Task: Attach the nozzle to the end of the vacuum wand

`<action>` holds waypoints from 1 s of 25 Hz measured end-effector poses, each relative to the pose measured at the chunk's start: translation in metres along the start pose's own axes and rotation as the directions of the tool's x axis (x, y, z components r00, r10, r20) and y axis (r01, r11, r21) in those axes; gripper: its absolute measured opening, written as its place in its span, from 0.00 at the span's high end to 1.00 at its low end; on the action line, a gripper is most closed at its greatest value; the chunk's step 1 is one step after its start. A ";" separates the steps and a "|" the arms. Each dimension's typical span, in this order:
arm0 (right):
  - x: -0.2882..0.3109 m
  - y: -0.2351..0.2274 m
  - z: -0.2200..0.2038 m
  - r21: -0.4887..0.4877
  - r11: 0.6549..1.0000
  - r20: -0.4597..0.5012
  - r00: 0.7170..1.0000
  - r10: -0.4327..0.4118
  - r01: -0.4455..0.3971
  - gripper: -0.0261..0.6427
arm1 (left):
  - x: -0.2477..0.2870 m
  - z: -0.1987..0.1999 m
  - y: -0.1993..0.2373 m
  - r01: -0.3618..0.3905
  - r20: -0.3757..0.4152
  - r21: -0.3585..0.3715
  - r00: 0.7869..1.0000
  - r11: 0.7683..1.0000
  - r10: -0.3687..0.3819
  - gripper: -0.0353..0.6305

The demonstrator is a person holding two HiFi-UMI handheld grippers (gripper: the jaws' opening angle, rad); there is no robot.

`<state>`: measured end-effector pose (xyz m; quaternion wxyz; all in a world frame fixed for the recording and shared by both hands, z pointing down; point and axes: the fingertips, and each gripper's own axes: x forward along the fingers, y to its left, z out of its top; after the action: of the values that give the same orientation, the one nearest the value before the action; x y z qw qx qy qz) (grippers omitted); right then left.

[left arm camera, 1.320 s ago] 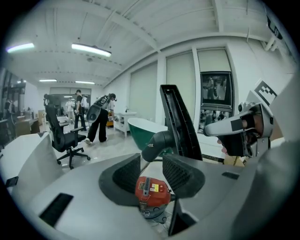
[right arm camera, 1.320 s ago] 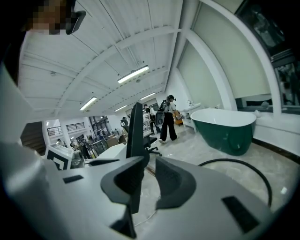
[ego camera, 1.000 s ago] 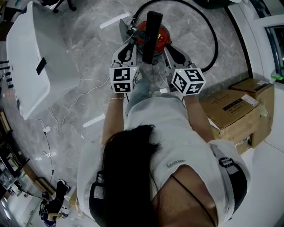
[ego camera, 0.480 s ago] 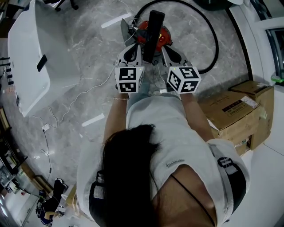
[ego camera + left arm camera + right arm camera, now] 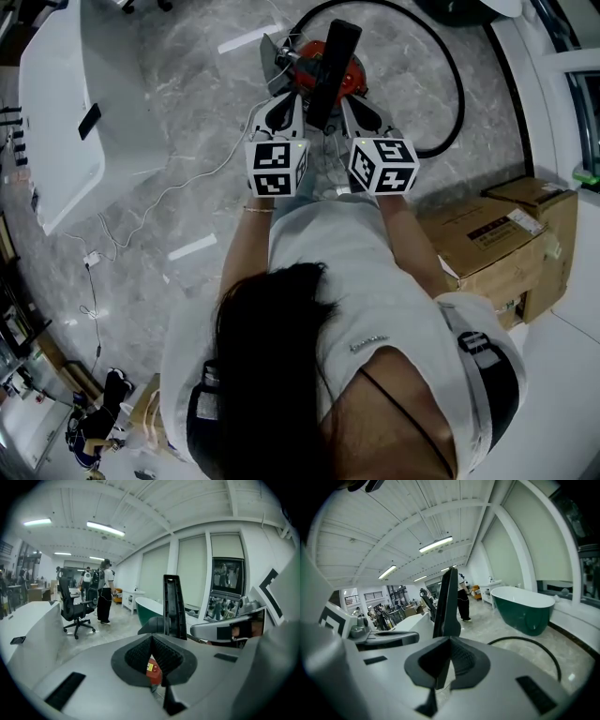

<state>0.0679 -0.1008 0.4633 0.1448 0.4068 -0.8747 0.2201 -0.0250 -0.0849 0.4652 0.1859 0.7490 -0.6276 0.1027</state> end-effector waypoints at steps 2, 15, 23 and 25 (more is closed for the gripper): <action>-0.001 -0.002 0.000 -0.005 1.000 -0.005 1.000 -0.022 0.022 0.94 | 0.000 -0.001 -0.001 0.001 -0.003 -0.004 1.000 1.000 -0.001 0.94; -0.006 0.006 -0.001 -0.030 0.999 -0.012 0.999 -0.039 0.039 0.94 | -0.009 0.003 -0.011 0.027 0.013 0.003 1.000 1.000 -0.027 0.94; -0.011 0.009 -0.006 -0.043 0.998 -0.017 0.998 -0.057 0.056 0.94 | -0.018 0.000 -0.010 0.012 0.003 0.007 1.000 1.000 -0.013 0.94; -0.012 0.010 -0.006 -0.050 0.997 -0.017 0.998 -0.057 0.056 0.94 | -0.019 0.000 -0.011 0.019 0.004 -0.010 1.000 1.000 -0.019 0.94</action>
<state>0.0680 -0.0839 0.4600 0.1692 0.4254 -0.8667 0.1981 -0.0174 -0.0659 0.4564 0.1896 0.7541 -0.6213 0.0962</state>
